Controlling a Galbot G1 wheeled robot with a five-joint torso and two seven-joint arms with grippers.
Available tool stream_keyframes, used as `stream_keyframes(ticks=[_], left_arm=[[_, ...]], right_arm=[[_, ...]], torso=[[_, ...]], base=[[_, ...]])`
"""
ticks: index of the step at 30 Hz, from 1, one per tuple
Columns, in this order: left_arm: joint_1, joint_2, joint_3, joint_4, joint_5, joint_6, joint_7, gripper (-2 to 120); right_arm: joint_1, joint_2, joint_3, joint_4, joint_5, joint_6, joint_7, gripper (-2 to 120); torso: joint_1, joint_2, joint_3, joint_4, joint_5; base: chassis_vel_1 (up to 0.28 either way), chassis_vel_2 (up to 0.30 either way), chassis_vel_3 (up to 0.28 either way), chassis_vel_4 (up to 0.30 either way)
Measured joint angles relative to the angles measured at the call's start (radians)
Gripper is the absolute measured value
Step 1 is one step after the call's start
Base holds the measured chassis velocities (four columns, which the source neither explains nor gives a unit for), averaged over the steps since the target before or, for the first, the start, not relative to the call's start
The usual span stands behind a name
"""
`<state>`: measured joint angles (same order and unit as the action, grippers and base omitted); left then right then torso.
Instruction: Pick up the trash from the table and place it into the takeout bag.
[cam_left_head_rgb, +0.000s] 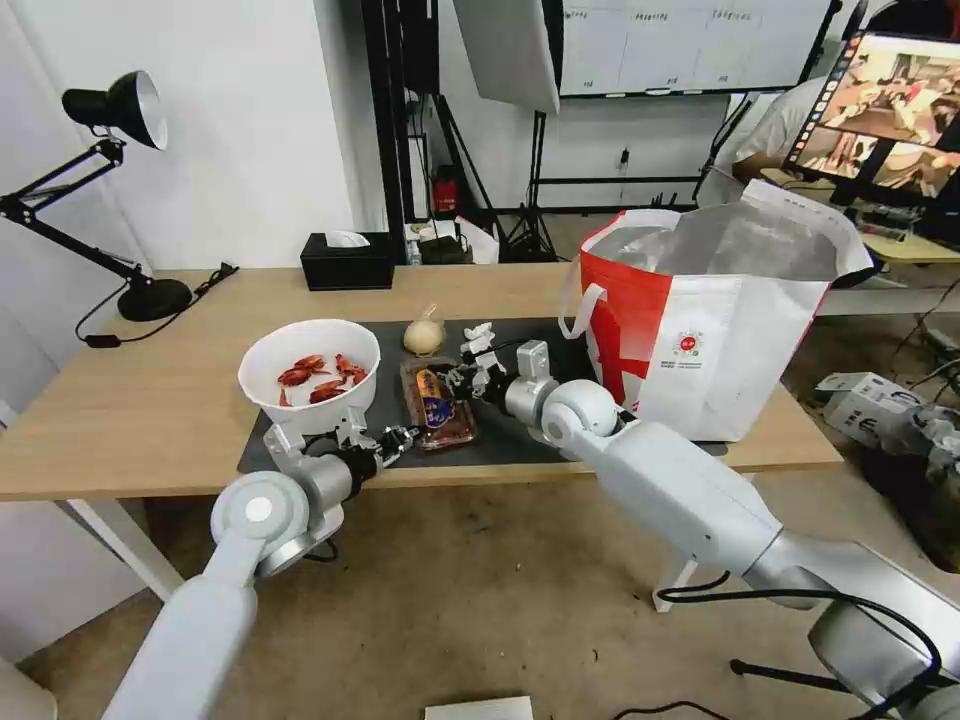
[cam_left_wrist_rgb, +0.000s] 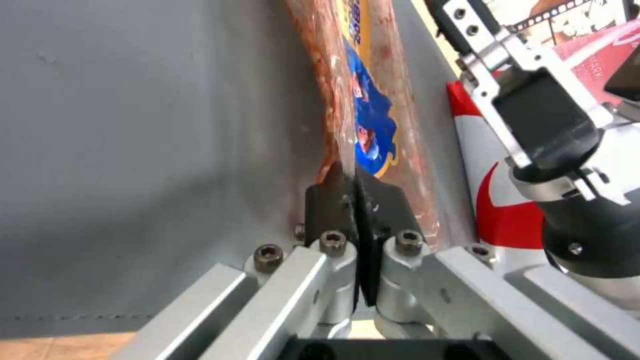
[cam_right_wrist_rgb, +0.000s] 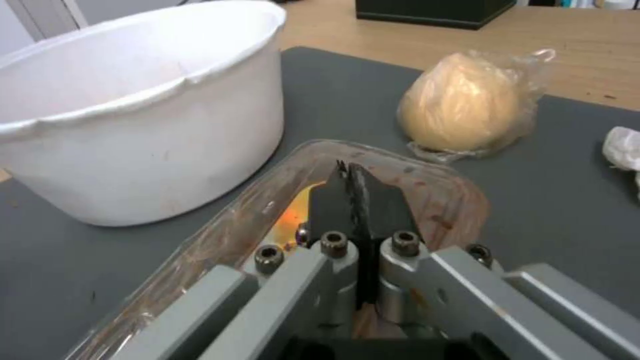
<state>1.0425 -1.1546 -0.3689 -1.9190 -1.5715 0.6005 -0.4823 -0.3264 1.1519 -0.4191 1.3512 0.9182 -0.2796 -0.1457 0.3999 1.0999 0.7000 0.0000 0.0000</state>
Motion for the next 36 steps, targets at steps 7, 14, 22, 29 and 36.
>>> stream_keyframes(ticks=[7,14,22,29,36], left_arm=[[-0.001,0.006,-0.005,-0.024,0.001,-0.013,0.0,0],[-0.006,0.008,-0.008,-0.046,0.018,-0.019,0.013,0],[-0.025,0.005,0.013,-0.071,0.038,-0.039,0.036,0],[-0.115,0.007,0.056,-0.046,0.126,-0.119,0.097,0],[-0.283,0.032,0.126,-0.01,0.201,-0.257,0.163,0]], right_arm=[[-0.053,-0.046,0.082,0.101,0.051,0.037,0.029,0],[-0.17,-0.165,0.19,0.261,0.057,0.083,0.057,17],[-0.433,-0.281,0.382,0.439,-0.003,0.137,0.089,43],[-0.727,-0.331,0.575,0.618,-0.1,0.167,0.113,69],[-0.962,-0.323,0.691,0.732,-0.167,0.169,0.113,95]], torso=[[0.0,0.0,0.0,0.0002,0.0002],[0.0,0.0,0.0,0.0,0.0],[0.0,0.0,0.0,-0.0002,0.0006],[0.0,0.0,0.0,-0.0001,0.0],[0.0,0.0,0.0,0.0,0.0]], base=[[0.0,0.0,0.0,0.0],[0.0,0.0,0.0,0.0],[0.0,0.0,0.0,0.0],[0.0,0.0,0.0,0.0],[0.0,0.0,0.0,0.0]])
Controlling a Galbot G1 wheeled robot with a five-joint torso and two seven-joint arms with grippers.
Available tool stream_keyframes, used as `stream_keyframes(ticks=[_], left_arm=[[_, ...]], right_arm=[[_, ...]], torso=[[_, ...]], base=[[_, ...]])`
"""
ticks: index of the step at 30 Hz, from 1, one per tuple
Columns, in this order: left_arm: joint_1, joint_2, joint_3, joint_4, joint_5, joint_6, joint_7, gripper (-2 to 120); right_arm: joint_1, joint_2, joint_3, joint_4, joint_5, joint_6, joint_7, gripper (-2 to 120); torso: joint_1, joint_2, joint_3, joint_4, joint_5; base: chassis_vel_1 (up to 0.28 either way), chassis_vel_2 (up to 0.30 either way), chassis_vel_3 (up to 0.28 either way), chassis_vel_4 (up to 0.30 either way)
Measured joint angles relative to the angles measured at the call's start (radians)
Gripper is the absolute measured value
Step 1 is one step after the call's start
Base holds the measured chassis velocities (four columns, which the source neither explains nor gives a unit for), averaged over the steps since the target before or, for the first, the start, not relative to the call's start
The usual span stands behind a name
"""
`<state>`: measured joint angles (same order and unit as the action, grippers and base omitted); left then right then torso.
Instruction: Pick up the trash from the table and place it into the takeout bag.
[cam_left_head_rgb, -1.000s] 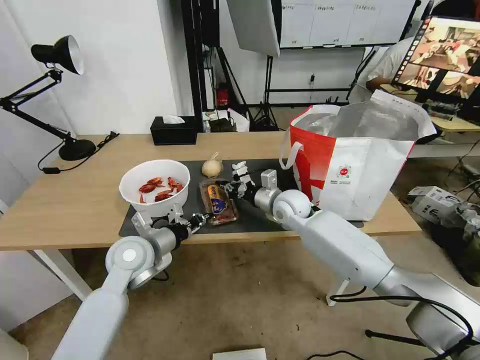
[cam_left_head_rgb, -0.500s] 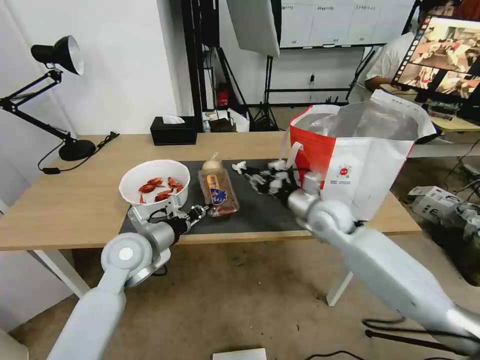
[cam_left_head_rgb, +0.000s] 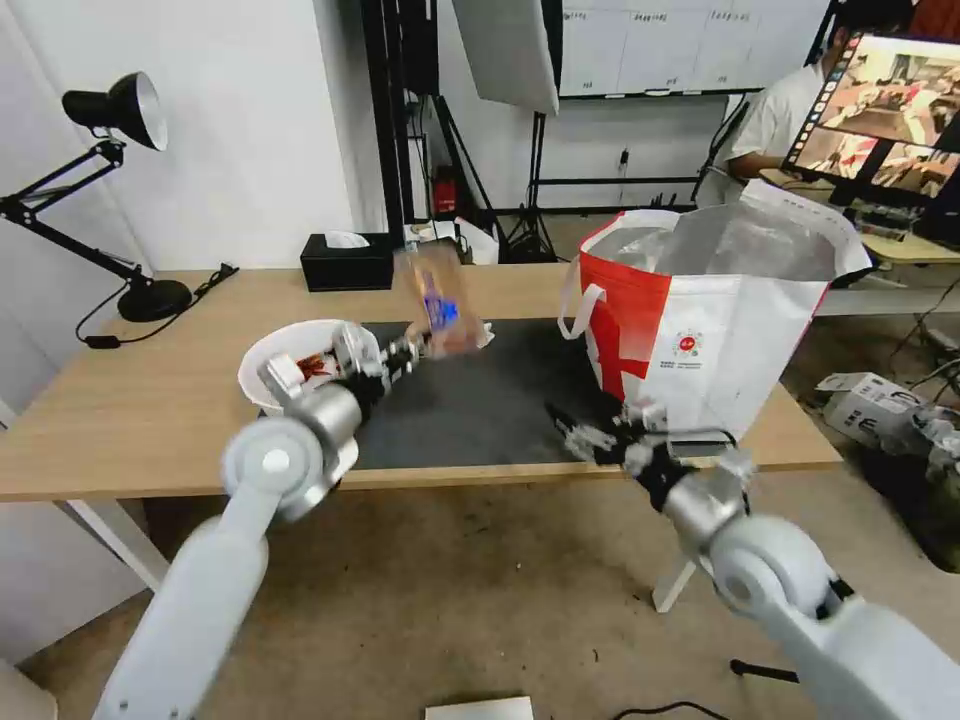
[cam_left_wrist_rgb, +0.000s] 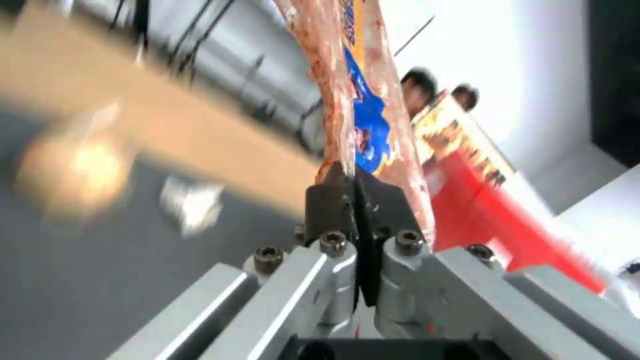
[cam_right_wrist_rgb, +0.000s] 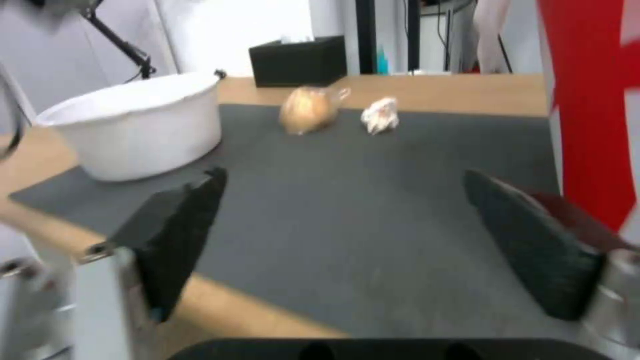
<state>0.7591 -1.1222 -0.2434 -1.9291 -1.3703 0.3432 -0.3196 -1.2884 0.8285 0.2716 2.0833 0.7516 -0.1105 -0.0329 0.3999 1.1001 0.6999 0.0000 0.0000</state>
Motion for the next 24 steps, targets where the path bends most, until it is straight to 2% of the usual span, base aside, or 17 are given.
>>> stream_keyframes(ticks=[2,4,5,7,8,11,12,15,16,19,24], left_arm=[[-0.042,0.005,0.024,0.009,0.023,-0.028,0.005,0],[-0.148,0.009,0.103,0.048,0.094,-0.09,0.007,0],[-0.148,0.009,0.103,0.048,0.094,-0.09,0.007,0],[-0.222,0.003,0.17,0.085,0.147,-0.13,0.007,0],[-0.222,0.003,0.17,0.085,0.147,-0.13,0.007,0],[-0.353,-0.042,0.309,0.16,0.236,-0.161,0.005,0],[-0.353,-0.042,0.309,0.16,0.236,-0.161,0.005,0],[-0.451,-0.108,0.425,0.239,0.317,-0.173,-0.016,0],[-0.451,-0.108,0.425,0.239,0.317,-0.173,-0.016,0],[-0.524,-0.184,0.507,0.307,0.359,-0.176,-0.049,0],[-0.568,-0.248,0.55,0.363,0.394,-0.18,-0.063,0]], right_arm=[[-0.035,0.01,0.015,0.015,-0.016,0.0,-0.001,98],[-0.129,0.047,0.052,0.045,-0.062,0.003,-0.003,100],[-0.129,0.047,0.052,0.045,-0.062,0.003,-0.003,100],[-0.184,0.075,0.064,0.051,-0.097,0.011,-0.007,100],[-0.184,0.075,0.064,0.051,-0.097,0.011,-0.007,100],[-0.263,0.125,0.069,0.06,-0.157,0.023,-0.016,100],[-0.263,0.125,0.069,0.06,-0.157,0.023,-0.016,100],[-0.304,0.169,0.065,0.067,-0.197,0.03,-0.017,100],[-0.304,0.169,0.065,0.067,-0.197,0.03,-0.017,100],[-0.335,0.197,0.059,0.077,-0.226,0.036,-0.017,100],[-0.362,0.207,0.055,0.082,-0.249,0.045,-0.023,100]], torso=[[0.0,0.0,0.0,-0.0001,0.0002],[0.0,0.0,0.0,0.0002,0.0],[0.0,0.0,0.0,0.0002,0.0],[0.0,0.0,0.0,-0.0001,0.0],[0.0,0.0,0.0,-0.0001,0.0],[0.0,0.0,0.0,0.0001,0.0001],[0.0,0.0,0.0,0.0001,0.0001],[0.0,0.0,0.0,0.0,0.0004],[0.0,0.0,0.0,0.0,0.0004],[0.0,0.0,0.0,-0.0003,0.0004],[0.0,0.0,0.0,0.0,0.0002]], base=[[0.0,0.0,0.0,0.0],[0.0,0.0,0.0,0.0],[0.0,0.0,0.0,0.0],[0.0,0.0,0.0,0.0],[0.0,0.0,0.0,0.0],[0.0,0.0,0.0,0.0],[0.0,0.0,0.0,0.0],[0.0,0.0,0.0,0.0],[0.0,0.0,0.0,0.0],[0.0,0.0,0.0,0.0],[0.0,0.0,0.0,0.0]])
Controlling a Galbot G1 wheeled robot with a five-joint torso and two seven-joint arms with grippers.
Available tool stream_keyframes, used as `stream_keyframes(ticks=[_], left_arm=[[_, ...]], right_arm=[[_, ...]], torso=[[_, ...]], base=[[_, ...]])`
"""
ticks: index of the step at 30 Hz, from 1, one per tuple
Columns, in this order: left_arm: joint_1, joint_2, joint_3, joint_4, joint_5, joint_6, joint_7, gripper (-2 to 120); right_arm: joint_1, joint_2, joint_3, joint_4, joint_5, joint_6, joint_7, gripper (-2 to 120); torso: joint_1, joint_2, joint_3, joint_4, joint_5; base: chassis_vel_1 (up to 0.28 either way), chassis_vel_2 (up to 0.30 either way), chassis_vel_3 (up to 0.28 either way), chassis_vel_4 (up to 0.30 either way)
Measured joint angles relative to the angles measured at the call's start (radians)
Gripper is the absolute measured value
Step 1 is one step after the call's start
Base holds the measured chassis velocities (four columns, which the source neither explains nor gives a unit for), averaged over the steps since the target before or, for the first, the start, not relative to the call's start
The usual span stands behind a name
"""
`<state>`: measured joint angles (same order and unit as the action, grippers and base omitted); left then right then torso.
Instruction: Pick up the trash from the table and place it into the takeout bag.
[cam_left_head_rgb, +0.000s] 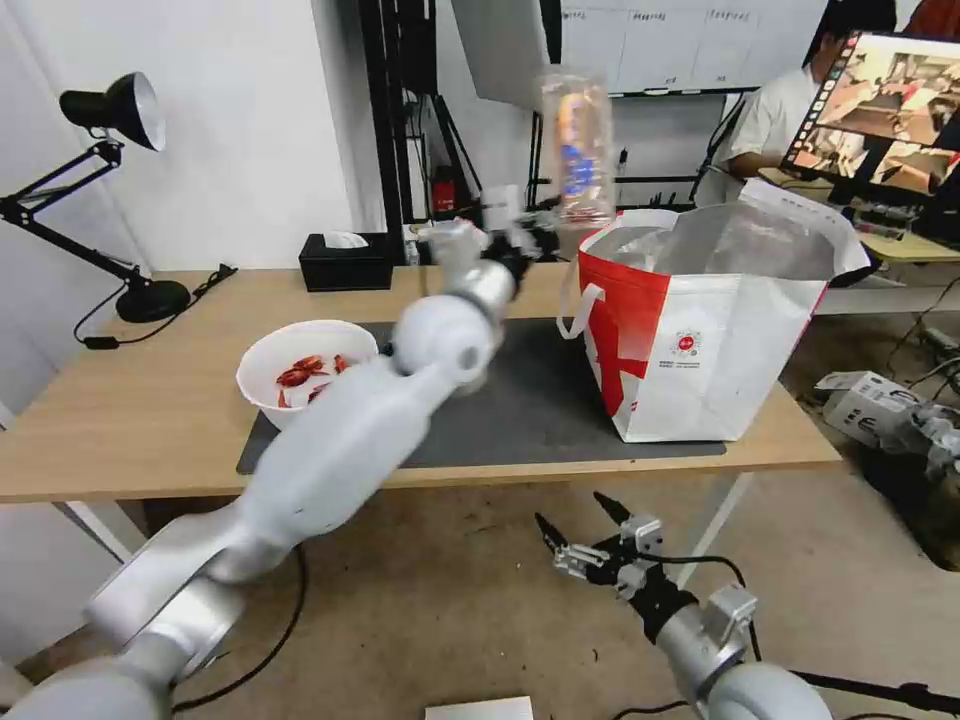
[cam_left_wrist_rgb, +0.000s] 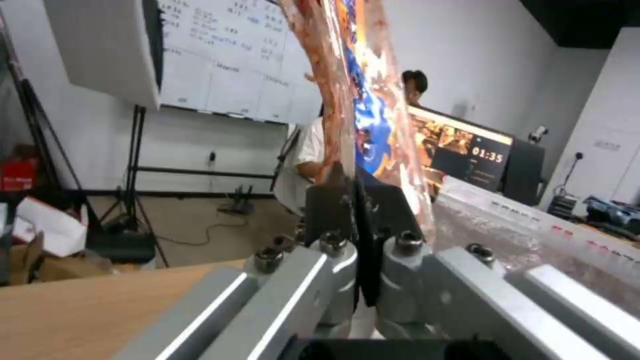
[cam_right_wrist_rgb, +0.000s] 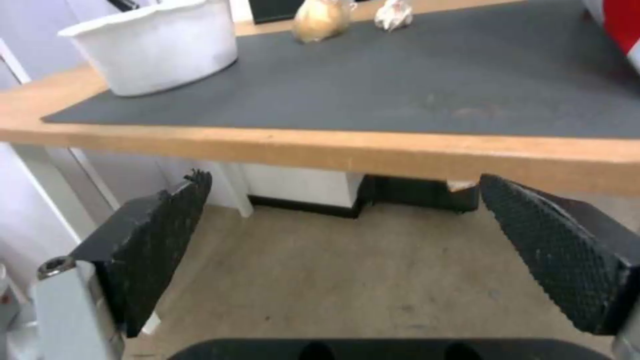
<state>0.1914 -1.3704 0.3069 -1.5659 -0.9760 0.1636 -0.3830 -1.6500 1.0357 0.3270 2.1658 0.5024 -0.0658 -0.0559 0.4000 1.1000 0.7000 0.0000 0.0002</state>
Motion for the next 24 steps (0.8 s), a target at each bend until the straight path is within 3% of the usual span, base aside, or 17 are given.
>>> stream_keyframes(ticks=[9,21,24], left_arm=[[-0.038,-0.052,0.085,0.068,0.113,0.017,0.048,0],[-0.064,-0.044,0.133,0.077,0.155,0.034,0.081,0],[-0.062,-0.037,0.138,0.068,0.153,0.036,0.083,11]], right_arm=[[-0.031,0.006,0.002,0.015,-0.021,0.014,-0.011,100],[-0.056,0.001,0.041,0.03,-0.051,0.053,-0.01,100],[-0.064,0.007,0.051,0.03,-0.096,0.078,-0.009,100]], torso=[[0.0,0.0,0.0,0.0,-0.0001],[0.0,0.0,0.0,0.0001,-0.0002],[0.0,0.0,0.0,0.0001,-0.0002]], base=[[0.0,0.0,0.0,0.0],[0.0,0.0,0.0,0.0],[0.0,0.0,0.0,0.0]])
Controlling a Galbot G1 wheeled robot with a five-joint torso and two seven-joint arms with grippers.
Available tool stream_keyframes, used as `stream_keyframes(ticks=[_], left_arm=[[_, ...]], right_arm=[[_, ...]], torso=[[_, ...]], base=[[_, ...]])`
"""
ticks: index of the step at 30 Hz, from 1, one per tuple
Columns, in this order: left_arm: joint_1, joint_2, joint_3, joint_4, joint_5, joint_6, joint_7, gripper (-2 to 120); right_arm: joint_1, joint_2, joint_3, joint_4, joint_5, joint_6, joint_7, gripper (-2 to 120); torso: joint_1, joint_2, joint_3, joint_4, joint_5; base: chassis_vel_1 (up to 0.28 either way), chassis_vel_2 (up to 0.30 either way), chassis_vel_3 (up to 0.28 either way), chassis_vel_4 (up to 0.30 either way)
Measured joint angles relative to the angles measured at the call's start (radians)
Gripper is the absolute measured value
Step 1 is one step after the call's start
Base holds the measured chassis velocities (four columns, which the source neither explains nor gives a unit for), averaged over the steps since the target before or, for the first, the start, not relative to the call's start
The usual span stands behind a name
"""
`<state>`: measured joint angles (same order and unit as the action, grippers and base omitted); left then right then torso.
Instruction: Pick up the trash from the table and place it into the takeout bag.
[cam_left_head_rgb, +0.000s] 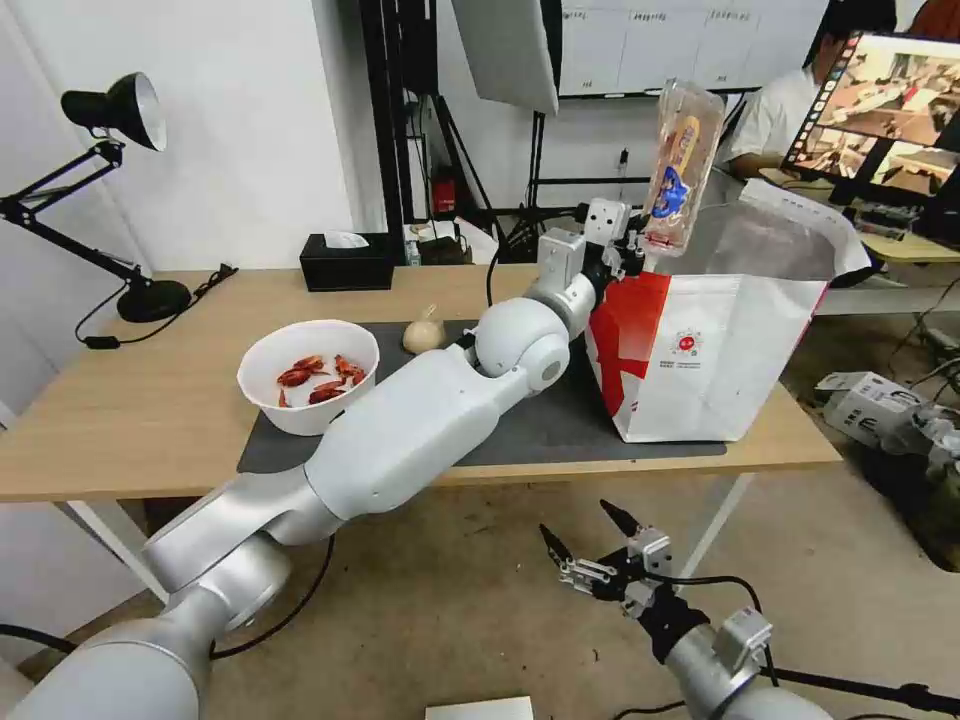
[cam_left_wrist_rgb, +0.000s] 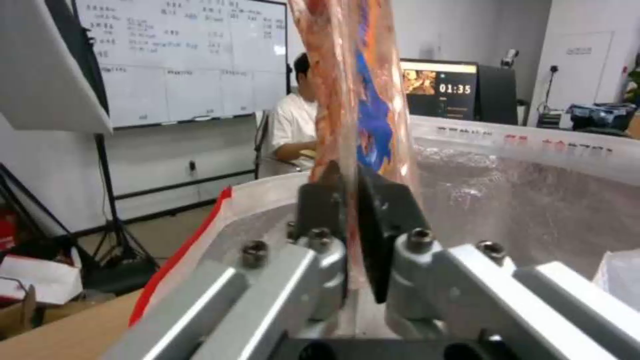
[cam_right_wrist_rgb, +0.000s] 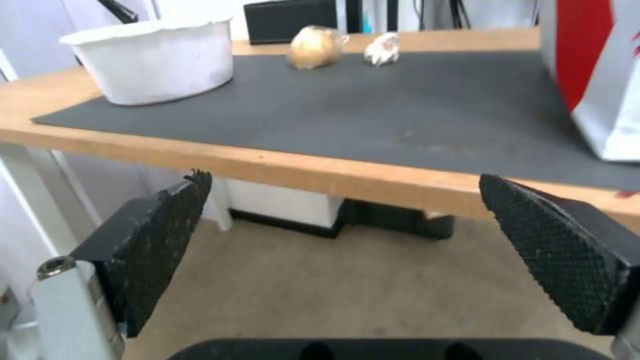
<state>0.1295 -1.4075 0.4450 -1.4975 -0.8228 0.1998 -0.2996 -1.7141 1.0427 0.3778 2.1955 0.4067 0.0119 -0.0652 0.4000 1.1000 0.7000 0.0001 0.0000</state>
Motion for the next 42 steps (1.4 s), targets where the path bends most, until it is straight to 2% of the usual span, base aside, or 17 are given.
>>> stream_keyframes(ticks=[6,7,10,14,16,17,20,21,24,30,33,35,36,38,40,42], left_arm=[[0.008,0.001,-0.001,-0.015,-0.02,0.001,-0.002,34],[0.008,0.001,-0.001,-0.015,-0.02,0.001,-0.002,34],[0.012,0.005,-0.009,-0.031,-0.028,0.0,-0.006,50],[0.014,0.01,-0.015,-0.04,-0.029,-0.001,-0.007,58],[0.02,0.019,-0.022,-0.052,-0.028,-0.007,-0.008,70],[0.02,0.019,-0.022,-0.052,-0.028,-0.007,-0.008,70],[0.039,0.043,-0.037,-0.071,0.001,-0.033,-0.006,83],[0.039,0.043,-0.037,-0.071,0.001,-0.033,-0.006,83],[0.064,0.064,-0.056,-0.075,0.026,-0.061,-0.006,98],[0.093,0.085,-0.084,-0.103,0.028,-0.07,-0.006,100],[0.121,0.119,-0.114,-0.146,0.028,-0.073,-0.006,100],[0.156,0.163,-0.145,-0.196,0.03,-0.074,-0.007,100],[0.156,0.163,-0.145,-0.196,0.03,-0.074,-0.007,100],[0.223,0.226,-0.188,-0.261,0.045,-0.073,-0.009,100],[0.245,0.241,-0.2,-0.278,0.05,-0.073,-0.008,100],[0.338,0.293,-0.261,-0.34,0.071,-0.073,-0.006,100]], right_arm=[[-0.022,0.008,0.021,0.007,-0.042,0.026,0.004,100],[-0.022,0.008,0.021,0.007,-0.042,0.026,0.004,100],[-0.039,0.016,0.042,0.017,-0.068,0.046,0.015,100],[-0.05,0.021,0.053,0.019,-0.086,0.061,0.024,100],[-0.059,0.025,0.062,0.019,-0.094,0.07,0.032,100],[-0.059,0.025,0.062,0.019,-0.094,0.07,0.032,100],[-0.072,0.037,0.08,0.019,-0.1,0.085,0.046,100],[-0.072,0.037,0.08,0.019,-0.1,0.085,0.046,100],[-0.075,0.041,0.083,0.015,-0.101,0.092,0.054,100],[-0.075,0.038,0.086,0.012,-0.1,0.095,0.055,100],[-0.075,0.037,0.087,0.01,-0.1,0.097,0.057,100],[-0.073,0.037,0.086,0.007,-0.099,0.102,0.059,100],[-0.073,0.037,0.086,0.007,-0.099,0.102,0.059,100],[-0.066,0.036,0.081,0.002,-0.1,0.111,0.062,100],[-0.063,0.036,0.079,-0.001,-0.1,0.114,0.063,100],[-0.051,0.032,0.072,-0.011,-0.104,0.126,0.066,100]], torso=[[0.0,0.0,0.0,-0.0001,0.0],[0.0,0.0,0.0,-0.0001,0.0],[0.0,0.0,0.0,-0.0001,0.0],[0.0,0.0,0.0,-0.0001,0.0],[0.0,0.0,0.0,-0.0001,0.0],[0.0,0.0,0.0,-0.0001,0.0],[0.0,0.0,0.0,0.0,-0.0001],[0.0,0.0,0.0,0.0,-0.0001],[0.0,0.0,0.0,-0.0002,-0.0001],[0.0,0.0,0.0,-0.0001,-0.0002],[0.0,0.0,0.0,-0.0005,-0.0002],[0.0,0.0,0.0,-0.0003,-0.0003],[0.0,0.0,0.0,-0.0003,-0.0003],[0.0,0.0,0.0,0.0001,-0.0002],[0.0,0.0,0.0,0.0002,-0.0004],[0.0,0.0,0.0,-0.0001,-0.0003]], base=[[0.0,0.0,0.0,0.0],[0.0,0.0,0.0,0.0],[0.0,0.0,0.0,0.0],[0.0,0.0,0.0,0.0],[0.0,0.0,0.0,0.0],[0.0,0.0,0.0,0.0],[0.0,0.0,0.0,0.0],[0.0,0.0,0.0,0.0],[0.0,0.0,0.0,0.0],[0.0,0.0,0.0,0.0],[0.0,0.0,0.0,0.0],[0.0,0.0,0.0,0.0],[0.0,0.0,0.0,0.0],[0.0,0.0,0.0,0.0],[0.0,0.0,0.0,0.0],[0.0,0.0,0.0,0.0]])
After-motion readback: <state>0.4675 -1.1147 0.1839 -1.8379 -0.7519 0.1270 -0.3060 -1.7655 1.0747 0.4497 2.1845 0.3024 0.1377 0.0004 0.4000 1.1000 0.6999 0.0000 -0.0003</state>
